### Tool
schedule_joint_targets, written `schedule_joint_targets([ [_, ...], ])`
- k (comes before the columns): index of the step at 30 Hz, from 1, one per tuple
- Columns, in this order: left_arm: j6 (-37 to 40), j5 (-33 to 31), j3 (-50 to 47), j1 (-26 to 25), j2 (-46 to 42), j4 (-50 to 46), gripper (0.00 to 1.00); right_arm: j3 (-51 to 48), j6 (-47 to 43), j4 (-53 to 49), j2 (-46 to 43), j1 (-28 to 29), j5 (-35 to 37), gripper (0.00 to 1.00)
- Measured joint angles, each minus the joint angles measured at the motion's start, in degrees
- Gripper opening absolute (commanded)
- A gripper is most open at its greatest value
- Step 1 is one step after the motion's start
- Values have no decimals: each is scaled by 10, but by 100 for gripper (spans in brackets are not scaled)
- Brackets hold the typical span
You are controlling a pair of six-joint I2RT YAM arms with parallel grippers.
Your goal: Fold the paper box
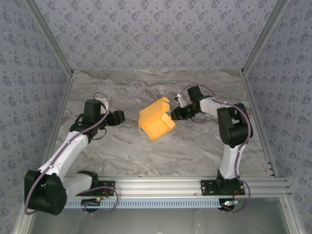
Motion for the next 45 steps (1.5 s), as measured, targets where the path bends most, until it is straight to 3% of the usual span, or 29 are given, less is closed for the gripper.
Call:
schedule_joint_targets([
  [6, 7, 26, -10, -52, -4, 6, 64, -1, -2, 0, 0, 1, 0, 20],
  [20, 8, 23, -22, -82, -9, 13, 64, -22, -4, 8, -15, 23, 50, 13],
  [31, 8, 9, -30, -83, -19, 12, 63, -35, 3, 13, -56, 83, 176, 13],
  [45, 8, -12, -49, -83, -20, 12, 63, -34, 20, 3, -76, 182, 388, 16],
])
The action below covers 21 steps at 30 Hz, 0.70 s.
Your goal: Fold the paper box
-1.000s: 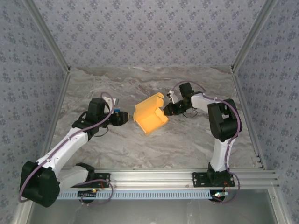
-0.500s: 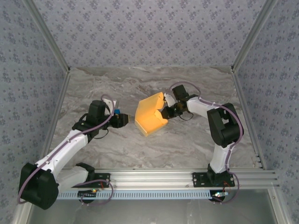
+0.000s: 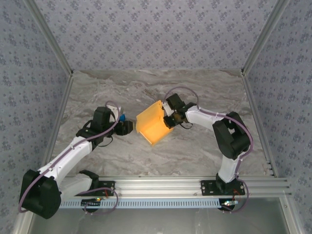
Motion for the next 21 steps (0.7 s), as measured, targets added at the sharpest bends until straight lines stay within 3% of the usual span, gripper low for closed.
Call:
schedule_joint_targets([
  [21, 0, -13, -7, 0, -9, 0, 63, 7, 6, -22, 6, 59, 183, 13],
])
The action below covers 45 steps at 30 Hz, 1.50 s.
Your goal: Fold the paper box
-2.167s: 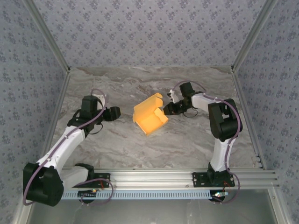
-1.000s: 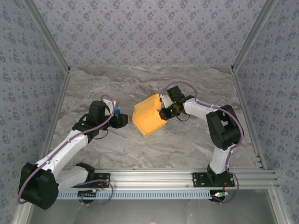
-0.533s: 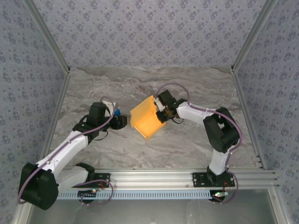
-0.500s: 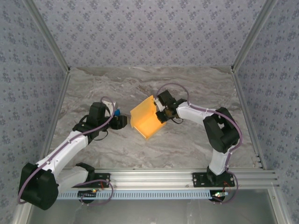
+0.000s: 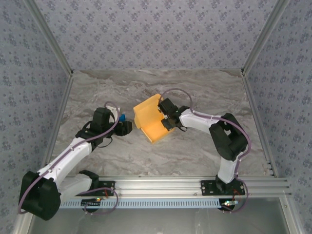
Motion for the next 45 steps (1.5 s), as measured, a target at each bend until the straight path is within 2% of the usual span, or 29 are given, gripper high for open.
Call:
schedule_joint_targets([
  [21, 0, -2, 0, 0, 3, 0, 63, 15, -3, -10, 28, 17, 118, 10],
  [33, 0, -2, 0, 0, 13, 2, 63, 48, 26, -49, 62, 33, 195, 10],
  [39, 0, -2, 0, 0, 17, 2, 63, 49, 35, -51, 60, 31, 188, 11],
  [45, 0, -2, 0, 0, 17, 2, 63, 38, 43, -51, 38, 8, 133, 20],
])
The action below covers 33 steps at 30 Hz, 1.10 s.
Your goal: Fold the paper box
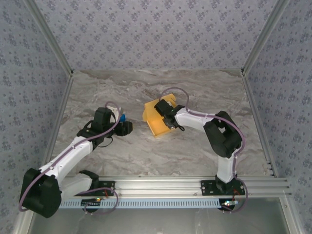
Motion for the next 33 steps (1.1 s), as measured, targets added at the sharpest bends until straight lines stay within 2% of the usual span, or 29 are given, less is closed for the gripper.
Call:
schedule_joint_targets([
  [9, 0, 0, 0, 0, 0, 0, 63, -7, 9, -2, -20, -13, -41, 31],
  [19, 0, 0, 0, 0, 0, 0, 63, -21, 24, 0, -54, -18, -58, 52],
  [23, 0, 0, 0, 0, 5, 3, 63, -47, 31, 2, -83, -24, -76, 55],
  [27, -5, 0, 0, 0, 13, 11, 64, -88, 41, 16, -125, -42, -130, 60],
  [33, -19, -2, 0, 0, 21, 34, 65, -143, 56, 73, -159, -111, -273, 65],
])
